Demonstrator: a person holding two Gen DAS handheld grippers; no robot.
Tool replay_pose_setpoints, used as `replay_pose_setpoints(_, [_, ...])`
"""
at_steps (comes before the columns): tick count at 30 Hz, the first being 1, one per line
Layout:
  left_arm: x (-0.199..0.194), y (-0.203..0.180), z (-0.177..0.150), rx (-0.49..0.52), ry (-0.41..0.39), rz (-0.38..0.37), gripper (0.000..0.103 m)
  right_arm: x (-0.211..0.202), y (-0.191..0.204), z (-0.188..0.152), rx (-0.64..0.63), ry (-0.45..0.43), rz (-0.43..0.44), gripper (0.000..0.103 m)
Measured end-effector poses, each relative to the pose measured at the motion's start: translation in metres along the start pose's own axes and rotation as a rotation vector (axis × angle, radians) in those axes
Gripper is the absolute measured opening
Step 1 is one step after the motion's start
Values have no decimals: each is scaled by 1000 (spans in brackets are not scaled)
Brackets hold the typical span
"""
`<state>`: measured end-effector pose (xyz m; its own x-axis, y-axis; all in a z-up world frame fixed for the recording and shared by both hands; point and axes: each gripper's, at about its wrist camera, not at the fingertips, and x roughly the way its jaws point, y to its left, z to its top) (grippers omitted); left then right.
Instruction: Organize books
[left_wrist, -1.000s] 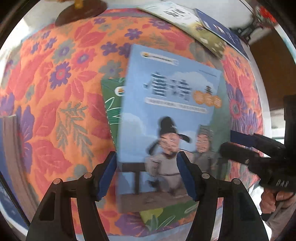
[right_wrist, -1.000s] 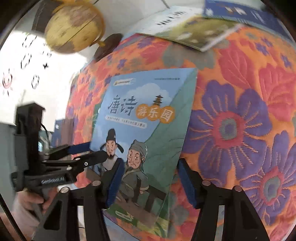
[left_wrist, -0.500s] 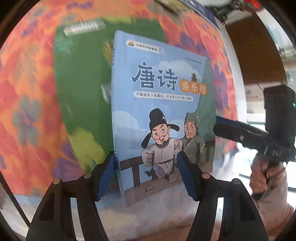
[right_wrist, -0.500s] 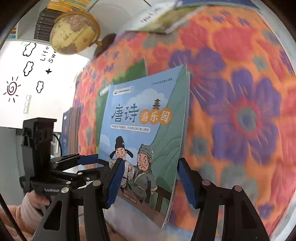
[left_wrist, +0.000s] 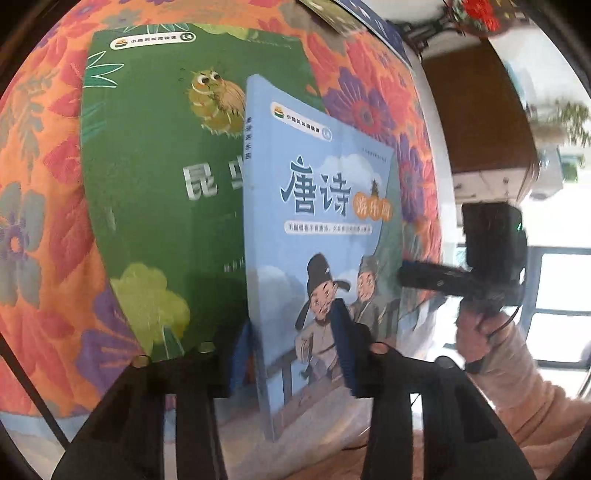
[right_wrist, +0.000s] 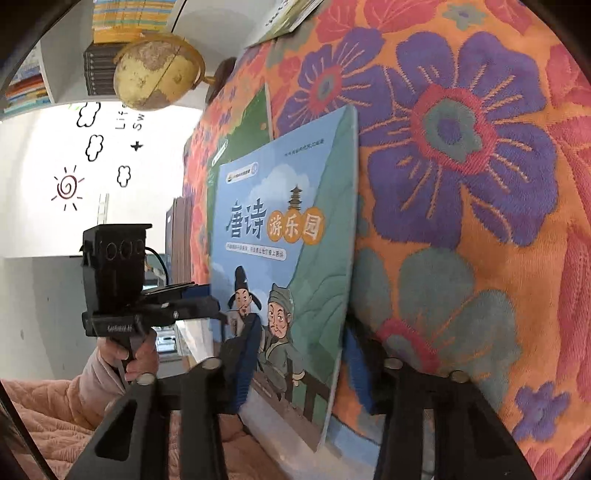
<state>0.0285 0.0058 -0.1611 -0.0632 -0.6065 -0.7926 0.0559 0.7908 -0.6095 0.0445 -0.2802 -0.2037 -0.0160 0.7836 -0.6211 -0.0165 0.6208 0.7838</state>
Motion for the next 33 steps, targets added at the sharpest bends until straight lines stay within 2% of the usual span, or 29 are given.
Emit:
replay_pose_setpoints(1, [2,-3,2,9,-1,20,26,-2,-2,-1,5,-12,-15,19])
replay_pose_setpoints(2, [2,-8,3,26,1,52,25,-3,-2,-1,8,-20,-23,16])
replay_pose_setpoints(5, [4,-30,-1,136,-6,212,25,-9,14,-2,-49,-41,-20,16])
replay_pose_setpoints(7, [2,-37,-6,178,-7,292,26,-10,28,-4,-92,-36,-7,16])
replay_pose_setpoints(10, [-5,-39,-16,189,-10,328,26,-6,48,-8,-144,-30,-43,16])
replay_pose_setpoints(15, [-25,-41,-29,206,-28,329,28,4,73,-6,-174,-33,-46,16])
replay_pose_setpoints(21, [-52,-27,-39,210,-48,431,28,14,106,-6,-210,-39,-42,16])
replay_pose_setpoints(22, [-54,-27,-39,212,-52,430,26,16,113,-7,-220,-43,-42,16])
replay_pose_setpoints(25, [-71,-28,-41,215,-88,279,29,26,131,-10,-240,-29,-15,16])
replay_pose_setpoints(26, [-71,-30,-39,228,-89,294,29,33,136,-10,-256,-22,-63,17])
replay_pose_setpoints(27, [-70,-31,-38,253,-90,350,29,43,139,-10,-268,-20,-168,17])
replay_pose_setpoints(28, [-70,-27,-37,256,-91,384,29,47,136,-9,-255,-16,-210,16])
replay_pose_setpoints(29, [-68,-19,-35,235,-79,396,29,51,125,-7,-197,-18,-209,16])
replay_pose_setpoints(31, [-69,7,-31,145,-41,339,39,50,105,-7,-75,-44,-168,16])
replay_pose_setpoints(33, [-68,35,-32,50,-22,289,39,54,92,-9,-17,-37,-165,17])
